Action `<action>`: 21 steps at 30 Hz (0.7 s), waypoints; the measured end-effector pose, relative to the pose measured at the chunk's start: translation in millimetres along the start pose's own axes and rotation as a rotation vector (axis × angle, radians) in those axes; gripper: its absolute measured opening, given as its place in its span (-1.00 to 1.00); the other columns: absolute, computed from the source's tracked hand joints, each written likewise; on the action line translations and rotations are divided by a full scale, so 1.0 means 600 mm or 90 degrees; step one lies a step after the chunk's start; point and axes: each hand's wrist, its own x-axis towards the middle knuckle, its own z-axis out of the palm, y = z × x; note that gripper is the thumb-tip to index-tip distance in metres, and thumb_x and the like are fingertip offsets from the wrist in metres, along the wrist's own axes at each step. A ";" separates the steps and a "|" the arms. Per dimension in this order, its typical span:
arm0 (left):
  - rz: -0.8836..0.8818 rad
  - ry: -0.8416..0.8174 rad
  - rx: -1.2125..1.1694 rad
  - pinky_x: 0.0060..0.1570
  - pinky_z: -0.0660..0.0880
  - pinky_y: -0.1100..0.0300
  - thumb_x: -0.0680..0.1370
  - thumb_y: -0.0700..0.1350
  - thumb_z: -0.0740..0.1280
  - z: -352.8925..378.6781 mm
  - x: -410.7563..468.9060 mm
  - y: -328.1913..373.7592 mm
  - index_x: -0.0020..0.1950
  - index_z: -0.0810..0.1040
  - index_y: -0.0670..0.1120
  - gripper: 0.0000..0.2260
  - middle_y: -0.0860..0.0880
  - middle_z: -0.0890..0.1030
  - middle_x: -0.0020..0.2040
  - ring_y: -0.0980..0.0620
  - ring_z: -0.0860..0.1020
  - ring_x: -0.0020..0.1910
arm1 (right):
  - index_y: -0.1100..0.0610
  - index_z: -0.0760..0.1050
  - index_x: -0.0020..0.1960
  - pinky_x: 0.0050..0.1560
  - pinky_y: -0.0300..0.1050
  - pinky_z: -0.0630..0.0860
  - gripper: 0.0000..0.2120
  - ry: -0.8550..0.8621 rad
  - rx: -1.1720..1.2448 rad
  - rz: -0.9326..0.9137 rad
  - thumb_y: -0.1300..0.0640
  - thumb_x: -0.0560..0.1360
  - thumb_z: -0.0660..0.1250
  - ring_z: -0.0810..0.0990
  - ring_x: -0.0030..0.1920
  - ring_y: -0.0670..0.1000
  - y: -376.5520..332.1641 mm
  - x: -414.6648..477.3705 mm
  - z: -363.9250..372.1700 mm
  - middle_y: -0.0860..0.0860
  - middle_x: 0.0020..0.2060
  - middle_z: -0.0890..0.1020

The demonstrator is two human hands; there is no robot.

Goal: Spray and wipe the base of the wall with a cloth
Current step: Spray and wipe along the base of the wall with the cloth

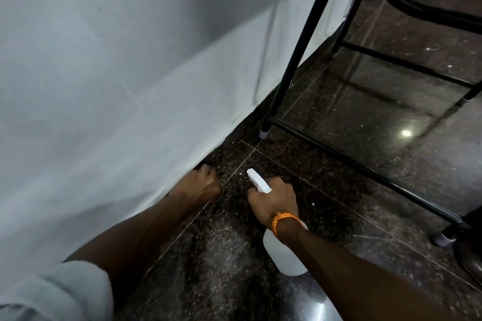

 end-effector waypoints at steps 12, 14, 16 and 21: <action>0.008 -0.207 -0.040 -0.15 0.42 0.03 0.65 -0.13 0.10 -0.028 -0.039 0.009 0.20 0.52 -0.15 -0.74 -0.17 0.54 0.15 -0.20 0.47 0.17 | 0.18 0.63 0.02 0.02 -0.01 0.55 -0.70 0.001 0.054 -0.002 -0.04 0.46 0.38 0.64 0.05 0.28 -0.022 0.002 0.002 0.20 -0.02 0.68; 0.022 -0.216 -0.058 -0.11 0.47 0.01 0.64 -0.13 0.09 -0.018 -0.101 0.004 0.16 0.53 -0.16 -0.74 -0.17 0.55 0.14 -0.19 0.49 0.15 | 0.15 0.60 -0.15 -0.07 -0.01 0.57 -0.78 -0.010 0.053 -0.011 -0.02 0.46 0.38 0.65 -0.06 0.25 -0.022 -0.007 0.000 0.18 -0.12 0.68; 0.037 -0.137 -0.075 -0.26 0.50 0.05 0.55 -0.13 0.17 -0.017 -0.165 -0.007 0.01 0.59 -0.15 -0.78 -0.14 0.61 -0.01 -0.17 0.57 -0.01 | 0.09 0.50 -0.29 -0.09 0.01 0.60 -0.79 -0.021 0.052 -0.017 -0.01 0.44 0.37 0.66 -0.10 0.24 -0.021 -0.018 0.005 0.17 -0.19 0.68; 0.026 0.012 0.018 -0.45 0.47 0.07 0.40 -0.16 0.38 0.004 -0.232 -0.020 -0.18 0.60 -0.19 -0.90 -0.13 0.58 -0.28 -0.14 0.54 -0.30 | 0.12 0.65 0.01 -0.06 0.16 0.70 -0.60 -0.034 0.098 0.007 -0.08 0.30 0.31 0.71 -0.15 0.24 -0.018 -0.036 0.017 0.14 -0.18 0.70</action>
